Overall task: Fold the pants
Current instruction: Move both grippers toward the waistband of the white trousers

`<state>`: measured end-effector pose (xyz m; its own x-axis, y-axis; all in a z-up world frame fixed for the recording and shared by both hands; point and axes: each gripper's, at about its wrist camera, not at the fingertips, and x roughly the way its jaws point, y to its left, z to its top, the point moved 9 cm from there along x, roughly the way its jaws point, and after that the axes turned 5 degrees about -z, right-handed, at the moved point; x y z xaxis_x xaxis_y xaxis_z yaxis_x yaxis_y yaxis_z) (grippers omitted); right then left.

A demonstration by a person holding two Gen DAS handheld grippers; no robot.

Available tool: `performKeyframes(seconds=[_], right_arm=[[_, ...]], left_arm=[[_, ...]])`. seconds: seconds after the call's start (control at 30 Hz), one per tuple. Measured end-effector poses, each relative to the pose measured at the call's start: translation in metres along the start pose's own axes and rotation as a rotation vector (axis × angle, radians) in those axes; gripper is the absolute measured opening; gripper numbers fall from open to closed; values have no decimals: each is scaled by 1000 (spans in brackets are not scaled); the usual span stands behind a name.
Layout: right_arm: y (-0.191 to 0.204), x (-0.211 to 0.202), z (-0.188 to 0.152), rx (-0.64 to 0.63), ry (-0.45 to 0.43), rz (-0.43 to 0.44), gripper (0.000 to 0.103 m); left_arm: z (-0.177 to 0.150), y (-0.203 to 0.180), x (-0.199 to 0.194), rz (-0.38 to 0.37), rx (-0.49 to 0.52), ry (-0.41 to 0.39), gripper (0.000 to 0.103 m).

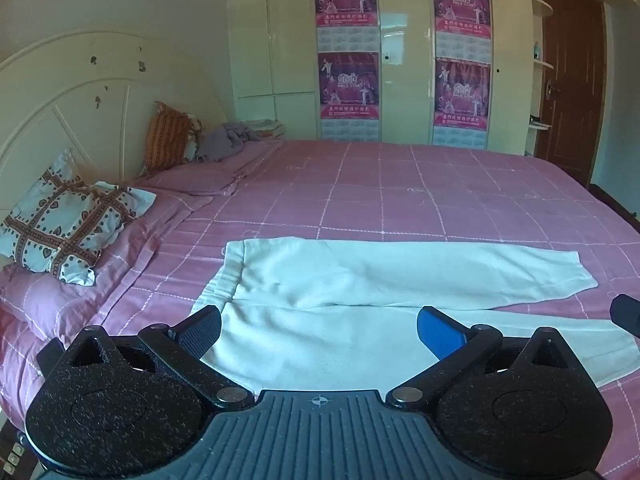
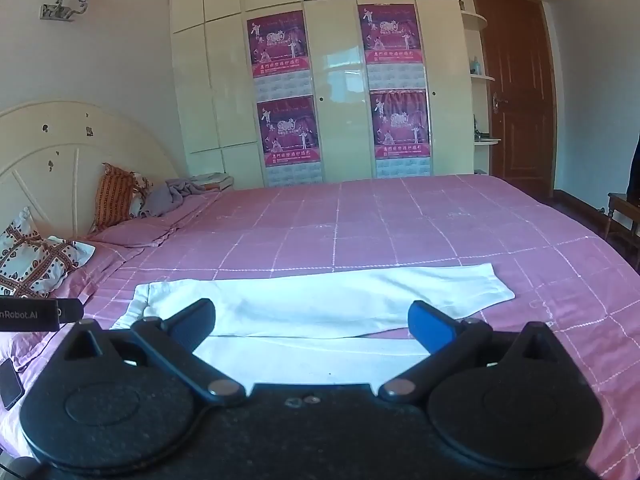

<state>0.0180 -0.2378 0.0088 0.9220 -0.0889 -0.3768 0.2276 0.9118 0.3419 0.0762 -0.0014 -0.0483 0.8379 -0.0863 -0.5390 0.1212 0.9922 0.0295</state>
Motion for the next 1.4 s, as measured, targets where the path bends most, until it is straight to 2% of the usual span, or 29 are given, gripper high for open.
performKeyframes(seconds=[0.8,0.97,1.4], right_arm=[[3,9,-6,8,23,-12,103],[4,15,-7,9,29,-16,103],[14,40,-7,-17,51,-19,103]], left_arm=[[1,-7,13,7,39,13,103],[1,-6,23,18,55,27,103],[6,-2,52,15,22,36,103]])
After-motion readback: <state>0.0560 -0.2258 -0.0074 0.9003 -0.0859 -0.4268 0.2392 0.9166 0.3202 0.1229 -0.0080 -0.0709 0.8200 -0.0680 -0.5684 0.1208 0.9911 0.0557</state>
